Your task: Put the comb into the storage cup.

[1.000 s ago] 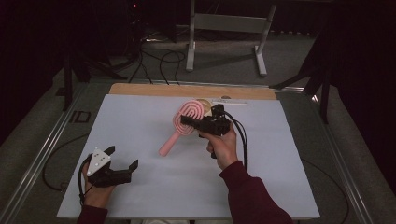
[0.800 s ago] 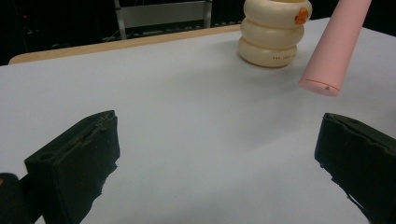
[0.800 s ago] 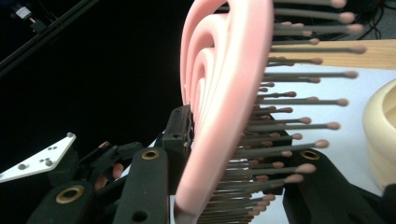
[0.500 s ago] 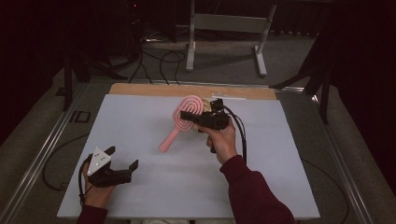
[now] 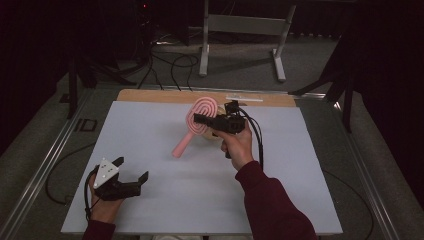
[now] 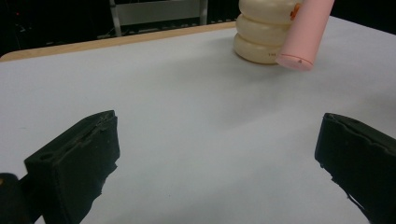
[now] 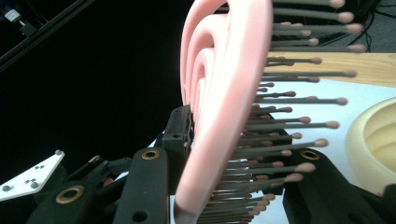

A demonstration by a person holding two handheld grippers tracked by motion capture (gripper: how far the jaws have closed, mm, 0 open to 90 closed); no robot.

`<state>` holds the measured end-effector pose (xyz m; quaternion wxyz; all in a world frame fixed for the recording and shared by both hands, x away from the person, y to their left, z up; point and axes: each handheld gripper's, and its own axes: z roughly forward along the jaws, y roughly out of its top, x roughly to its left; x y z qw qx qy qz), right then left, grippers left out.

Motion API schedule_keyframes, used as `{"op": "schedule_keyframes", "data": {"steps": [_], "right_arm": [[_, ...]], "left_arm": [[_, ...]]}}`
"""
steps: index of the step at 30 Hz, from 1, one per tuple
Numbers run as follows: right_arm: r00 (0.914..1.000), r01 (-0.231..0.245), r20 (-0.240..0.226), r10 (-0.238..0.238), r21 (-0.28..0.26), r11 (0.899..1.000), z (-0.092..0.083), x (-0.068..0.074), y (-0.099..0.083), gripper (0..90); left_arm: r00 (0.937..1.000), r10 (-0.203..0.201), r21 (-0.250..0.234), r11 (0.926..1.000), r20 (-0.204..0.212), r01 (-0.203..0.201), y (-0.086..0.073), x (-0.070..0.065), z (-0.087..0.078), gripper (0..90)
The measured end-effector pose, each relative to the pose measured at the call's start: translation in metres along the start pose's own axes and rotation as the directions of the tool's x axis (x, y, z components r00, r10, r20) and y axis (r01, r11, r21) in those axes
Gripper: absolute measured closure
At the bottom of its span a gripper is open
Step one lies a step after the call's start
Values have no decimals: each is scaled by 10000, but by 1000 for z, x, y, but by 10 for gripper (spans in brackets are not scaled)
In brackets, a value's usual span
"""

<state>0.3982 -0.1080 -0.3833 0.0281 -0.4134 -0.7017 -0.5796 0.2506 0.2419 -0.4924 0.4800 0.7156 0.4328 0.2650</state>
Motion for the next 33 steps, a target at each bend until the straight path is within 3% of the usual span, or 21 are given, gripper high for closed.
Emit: {"op": "schedule_keyframes", "data": {"steps": [6,33], "right_arm": [[10000,27,68,-27,-107,9999,-2,-3,6,635],[9962,-616,560,667,-874,9943,-10,-23,25,635]], "left_arm": [[10000,9,2,10000,10,-9,0,0,0,7],[10000,-60,-1,10000,44,60,-1,1,0,7]]}}
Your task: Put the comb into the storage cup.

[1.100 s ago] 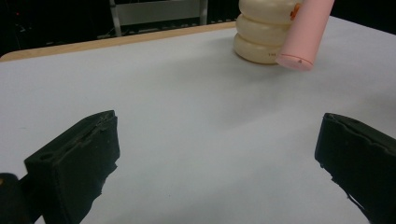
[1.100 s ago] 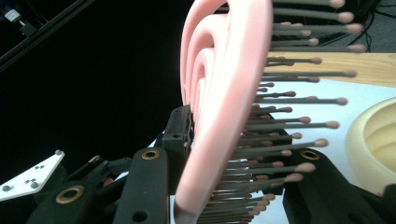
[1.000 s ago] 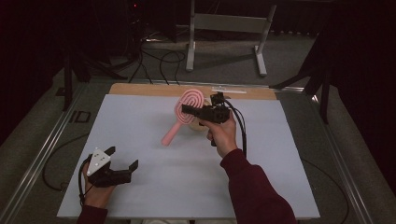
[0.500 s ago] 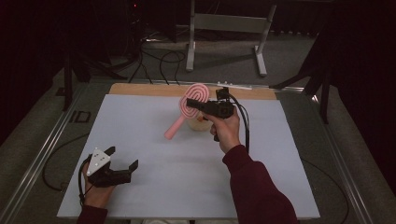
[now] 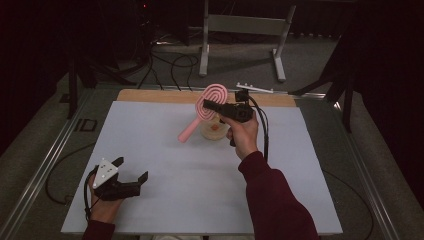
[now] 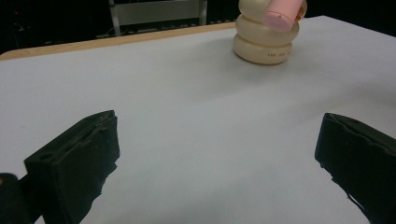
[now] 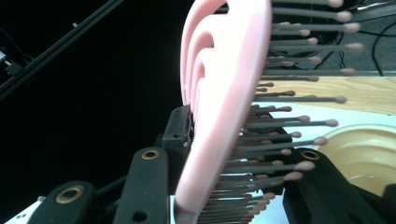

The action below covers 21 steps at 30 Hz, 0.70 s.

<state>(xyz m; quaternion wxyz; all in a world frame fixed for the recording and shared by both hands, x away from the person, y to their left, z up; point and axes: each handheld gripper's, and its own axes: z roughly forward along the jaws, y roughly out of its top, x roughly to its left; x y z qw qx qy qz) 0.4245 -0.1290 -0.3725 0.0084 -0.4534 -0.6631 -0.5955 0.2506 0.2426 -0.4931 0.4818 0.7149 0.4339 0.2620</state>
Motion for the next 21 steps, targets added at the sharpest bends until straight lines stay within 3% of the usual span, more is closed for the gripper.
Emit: {"op": "schedule_keyframes", "data": {"steps": [15,21], "right_arm": [[9987,205,475,-194,-228,9995,0,-2,13,635],[9956,423,843,-417,-50,9991,1,-2,16,635]], "left_arm": [[10000,15,22,10000,27,-15,0,0,0,7],[10000,-11,16,10000,18,11,-1,0,0,7]]}}
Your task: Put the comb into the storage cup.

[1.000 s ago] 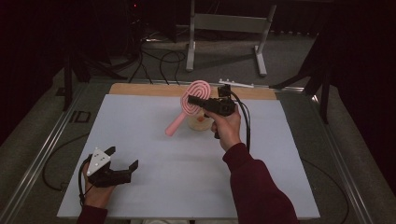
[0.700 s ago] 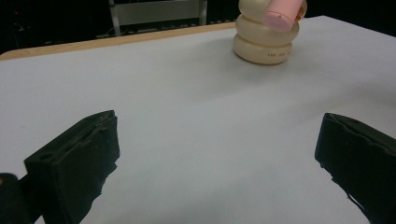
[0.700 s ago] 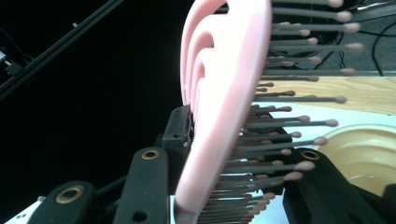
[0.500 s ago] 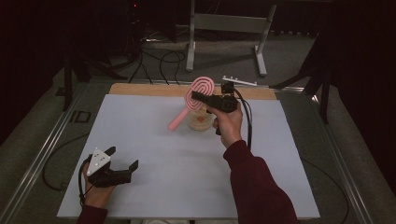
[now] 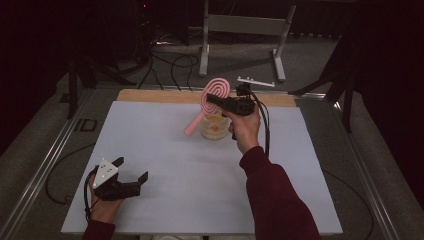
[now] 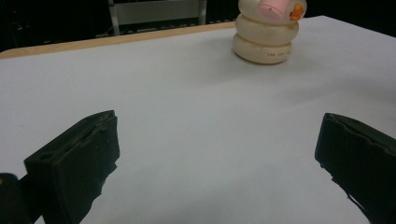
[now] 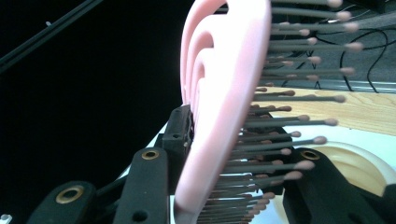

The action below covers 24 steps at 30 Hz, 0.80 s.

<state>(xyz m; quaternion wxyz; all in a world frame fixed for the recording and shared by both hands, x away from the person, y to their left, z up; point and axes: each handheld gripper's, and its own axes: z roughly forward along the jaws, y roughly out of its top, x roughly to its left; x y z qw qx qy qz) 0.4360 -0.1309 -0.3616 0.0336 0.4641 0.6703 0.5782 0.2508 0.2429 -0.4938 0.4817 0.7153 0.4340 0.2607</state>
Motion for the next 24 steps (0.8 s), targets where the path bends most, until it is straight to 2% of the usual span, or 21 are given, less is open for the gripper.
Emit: {"op": "schedule_keyframes", "data": {"steps": [15,24], "right_arm": [[9989,-338,294,351,-437,9985,-5,-10,7,635],[9978,-593,257,612,-687,9959,-9,-15,9,635]], "left_arm": [[10000,27,-13,10000,13,-27,0,0,0,7],[10000,33,-14,10000,27,-33,0,-1,0,7]]}}
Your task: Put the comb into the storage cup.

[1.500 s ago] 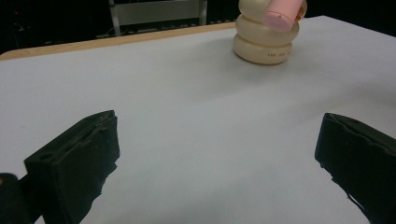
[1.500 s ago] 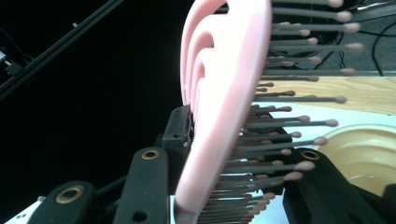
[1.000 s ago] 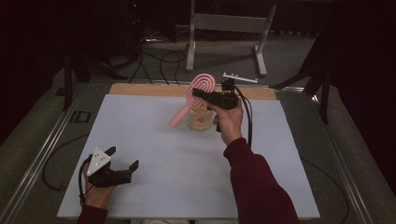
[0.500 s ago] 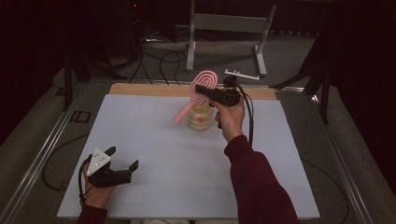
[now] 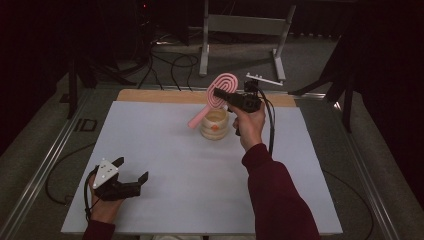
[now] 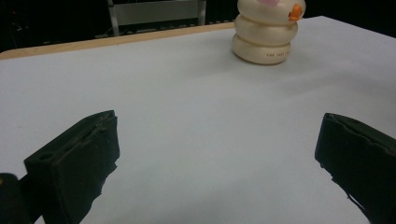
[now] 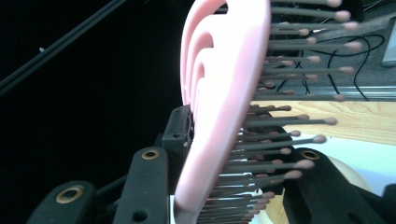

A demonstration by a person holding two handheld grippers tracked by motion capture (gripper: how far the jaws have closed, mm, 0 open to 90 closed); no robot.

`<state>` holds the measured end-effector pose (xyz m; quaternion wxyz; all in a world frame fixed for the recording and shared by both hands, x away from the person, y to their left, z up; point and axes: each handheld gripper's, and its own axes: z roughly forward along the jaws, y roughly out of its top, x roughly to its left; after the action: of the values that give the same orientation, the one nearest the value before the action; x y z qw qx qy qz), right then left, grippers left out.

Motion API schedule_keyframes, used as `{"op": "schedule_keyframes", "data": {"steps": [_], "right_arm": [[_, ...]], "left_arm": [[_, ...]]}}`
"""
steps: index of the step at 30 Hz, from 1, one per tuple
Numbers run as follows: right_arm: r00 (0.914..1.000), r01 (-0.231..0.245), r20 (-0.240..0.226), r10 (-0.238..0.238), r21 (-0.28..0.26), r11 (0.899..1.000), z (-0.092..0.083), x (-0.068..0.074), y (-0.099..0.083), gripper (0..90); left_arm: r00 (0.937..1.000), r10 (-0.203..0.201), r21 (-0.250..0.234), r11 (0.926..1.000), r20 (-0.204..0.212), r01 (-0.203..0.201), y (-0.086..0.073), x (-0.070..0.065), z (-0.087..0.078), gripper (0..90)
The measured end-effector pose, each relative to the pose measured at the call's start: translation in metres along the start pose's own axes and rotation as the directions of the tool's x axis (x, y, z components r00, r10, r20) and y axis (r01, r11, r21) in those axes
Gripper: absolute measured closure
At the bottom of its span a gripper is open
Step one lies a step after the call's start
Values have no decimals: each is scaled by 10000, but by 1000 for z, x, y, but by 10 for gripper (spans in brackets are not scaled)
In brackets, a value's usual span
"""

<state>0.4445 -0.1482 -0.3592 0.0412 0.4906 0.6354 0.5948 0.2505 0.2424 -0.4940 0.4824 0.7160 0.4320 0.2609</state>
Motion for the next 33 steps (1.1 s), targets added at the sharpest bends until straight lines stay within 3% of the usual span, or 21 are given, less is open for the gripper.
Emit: {"op": "schedule_keyframes", "data": {"steps": [33], "right_arm": [[9959,-697,499,758,-1151,9909,-18,-23,15,635]], "left_arm": [[10000,-39,-9,10000,15,39,-1,0,1,7]]}}
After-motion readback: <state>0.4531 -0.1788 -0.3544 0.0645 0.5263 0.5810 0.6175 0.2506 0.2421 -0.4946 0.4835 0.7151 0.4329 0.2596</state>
